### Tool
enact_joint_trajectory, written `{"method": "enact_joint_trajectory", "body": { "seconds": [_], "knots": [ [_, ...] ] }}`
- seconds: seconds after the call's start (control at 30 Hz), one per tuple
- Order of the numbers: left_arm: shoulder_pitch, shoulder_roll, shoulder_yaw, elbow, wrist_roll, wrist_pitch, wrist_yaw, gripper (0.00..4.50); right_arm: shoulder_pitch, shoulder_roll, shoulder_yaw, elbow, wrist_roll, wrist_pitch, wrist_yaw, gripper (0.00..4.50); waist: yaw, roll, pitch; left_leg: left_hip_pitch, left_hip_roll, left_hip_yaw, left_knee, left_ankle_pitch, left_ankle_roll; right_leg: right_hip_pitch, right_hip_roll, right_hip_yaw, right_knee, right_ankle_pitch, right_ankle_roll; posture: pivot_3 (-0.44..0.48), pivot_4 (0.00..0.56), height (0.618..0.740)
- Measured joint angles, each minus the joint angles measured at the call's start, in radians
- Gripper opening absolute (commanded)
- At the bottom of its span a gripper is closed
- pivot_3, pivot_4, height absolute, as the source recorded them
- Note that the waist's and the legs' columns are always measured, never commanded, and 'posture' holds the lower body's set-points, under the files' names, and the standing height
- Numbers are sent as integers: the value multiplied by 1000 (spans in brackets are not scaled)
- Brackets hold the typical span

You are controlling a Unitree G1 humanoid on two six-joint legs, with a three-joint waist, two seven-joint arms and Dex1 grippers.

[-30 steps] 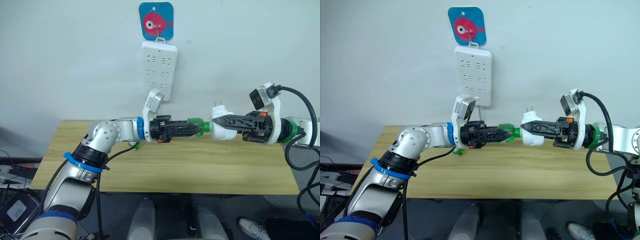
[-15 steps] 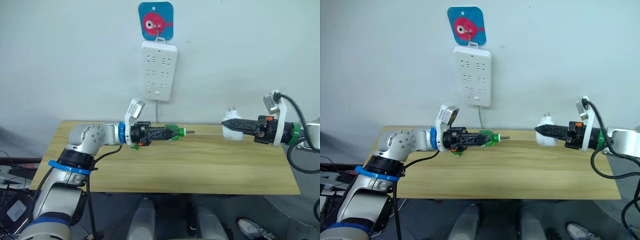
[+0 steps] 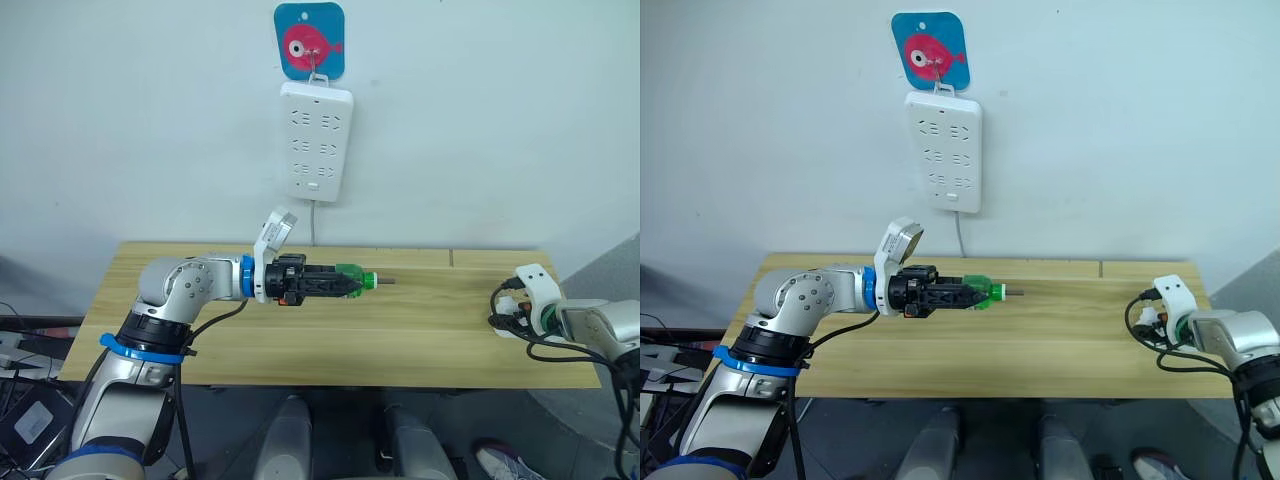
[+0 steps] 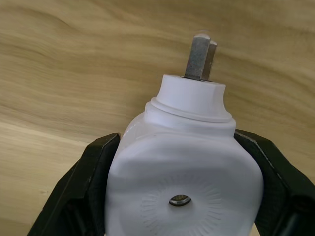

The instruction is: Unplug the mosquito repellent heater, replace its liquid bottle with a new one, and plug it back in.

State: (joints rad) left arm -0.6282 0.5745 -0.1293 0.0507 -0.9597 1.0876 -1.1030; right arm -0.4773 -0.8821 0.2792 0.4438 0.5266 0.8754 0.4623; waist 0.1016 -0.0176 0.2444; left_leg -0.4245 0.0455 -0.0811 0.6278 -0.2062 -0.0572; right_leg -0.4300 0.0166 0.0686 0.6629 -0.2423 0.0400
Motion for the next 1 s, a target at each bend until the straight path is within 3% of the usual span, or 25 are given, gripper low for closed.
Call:
{"method": "enact_joint_trajectory", "body": {
  "seconds": [0.17,0.3,0.47,0.57,0.73,0.9,1.0],
  "knots": [
    [36,3,11,-34,1,13,0,2268,-17,38,-14,49,-75,10,87,3129,8,0,0,0,0,0,0,0,0,0,0,0,0,0,0,361,228,740],
    [43,4,14,-50,2,19,0,2268,-19,42,-34,56,-121,11,127,4421,15,0,0,0,-1,0,0,0,0,0,0,0,0,0,0,358,222,740],
    [46,0,16,-50,18,18,0,2268,-9,42,-84,16,-150,40,154,4471,18,0,0,0,0,0,0,0,0,0,0,0,0,0,1,341,214,740],
    [48,-3,18,-50,23,16,-2,2268,46,-3,-161,-148,-123,134,171,4471,21,1,0,-1,-1,0,0,0,0,0,0,0,0,0,1,330,210,740],
    [91,-14,25,-77,81,-92,-12,2268,98,-57,-417,-510,3,378,156,4471,23,1,0,0,0,-1,0,0,0,0,0,0,0,0,1,311,212,740],
    [121,-132,29,-101,247,-393,49,2268,51,216,-734,-710,170,655,104,4471,32,1,0,1,0,0,1,0,0,3,0,1,-1,1,2,297,218,740],
    [134,-203,16,-100,417,-662,113,2268,16,473,-979,-790,377,721,-17,4471,37,1,0,2,0,0,0,0,-1,5,-1,1,-3,1,2,289,218,740]
  ]
}}
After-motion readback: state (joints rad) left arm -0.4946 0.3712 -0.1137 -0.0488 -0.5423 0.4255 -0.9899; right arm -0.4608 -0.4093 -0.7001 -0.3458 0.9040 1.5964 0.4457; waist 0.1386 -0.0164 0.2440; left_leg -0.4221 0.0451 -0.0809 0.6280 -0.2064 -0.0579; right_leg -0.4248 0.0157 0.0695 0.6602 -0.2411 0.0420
